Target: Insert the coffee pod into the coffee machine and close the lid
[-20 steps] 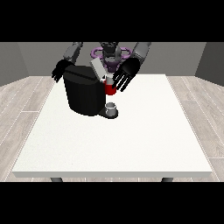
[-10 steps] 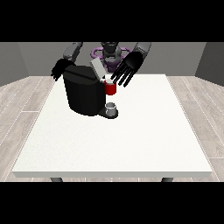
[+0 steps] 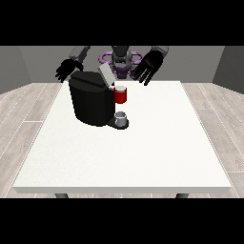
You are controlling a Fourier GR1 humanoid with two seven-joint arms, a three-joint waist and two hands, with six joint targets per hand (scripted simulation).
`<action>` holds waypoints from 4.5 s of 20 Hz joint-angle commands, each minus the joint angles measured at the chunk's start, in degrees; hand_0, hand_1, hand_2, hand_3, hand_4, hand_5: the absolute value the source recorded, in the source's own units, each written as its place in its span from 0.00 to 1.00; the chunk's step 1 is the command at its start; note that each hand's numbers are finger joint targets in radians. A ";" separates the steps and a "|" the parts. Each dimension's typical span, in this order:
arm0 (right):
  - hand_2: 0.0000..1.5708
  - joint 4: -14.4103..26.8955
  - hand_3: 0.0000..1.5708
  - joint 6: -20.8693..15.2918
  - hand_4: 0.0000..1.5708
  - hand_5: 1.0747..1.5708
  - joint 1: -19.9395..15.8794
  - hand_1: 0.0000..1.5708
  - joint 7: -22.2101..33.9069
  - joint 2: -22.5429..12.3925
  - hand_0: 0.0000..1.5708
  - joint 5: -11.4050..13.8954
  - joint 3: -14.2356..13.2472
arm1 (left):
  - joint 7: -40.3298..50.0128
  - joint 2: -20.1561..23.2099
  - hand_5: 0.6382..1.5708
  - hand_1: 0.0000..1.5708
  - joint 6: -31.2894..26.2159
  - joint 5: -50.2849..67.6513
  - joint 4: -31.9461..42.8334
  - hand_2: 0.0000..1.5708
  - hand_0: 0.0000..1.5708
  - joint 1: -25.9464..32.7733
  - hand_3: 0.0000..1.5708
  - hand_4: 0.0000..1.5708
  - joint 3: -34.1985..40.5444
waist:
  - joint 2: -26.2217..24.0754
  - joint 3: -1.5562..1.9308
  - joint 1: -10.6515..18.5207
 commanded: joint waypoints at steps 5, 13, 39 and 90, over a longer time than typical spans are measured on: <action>0.00 1.30 0.00 1.29 0.31 1.00 6.92 0.00 -3.48 -0.21 0.00 -0.83 -1.09 | -1.33 -8.90 1.00 0.00 -0.17 15.12 -0.72 0.00 0.00 7.26 0.00 0.16 11.86 | -9.03 -0.05 6.19; 0.00 -4.38 0.00 4.59 0.18 1.00 5.39 0.00 3.89 -4.26 0.00 0.58 1.89 | -5.07 -15.54 1.00 0.00 -0.43 21.30 -1.47 0.00 0.00 18.69 0.00 0.00 14.79 | -18.67 -0.06 11.59; 0.00 2.67 0.00 9.63 0.00 1.00 -8.24 0.00 5.68 -6.30 0.00 1.83 1.37 | 4.45 -22.04 1.00 0.00 -6.41 37.11 -26.73 0.00 0.00 35.95 0.00 0.00 9.70 | -12.56 0.01 23.01; 0.00 17.65 0.00 10.17 0.08 1.00 -29.77 0.00 1.67 -4.03 0.00 10.49 5.89 | 7.22 -15.52 1.00 0.00 -0.09 44.26 -39.91 0.00 0.00 43.15 0.00 0.08 5.79 | -1.81 0.00 21.48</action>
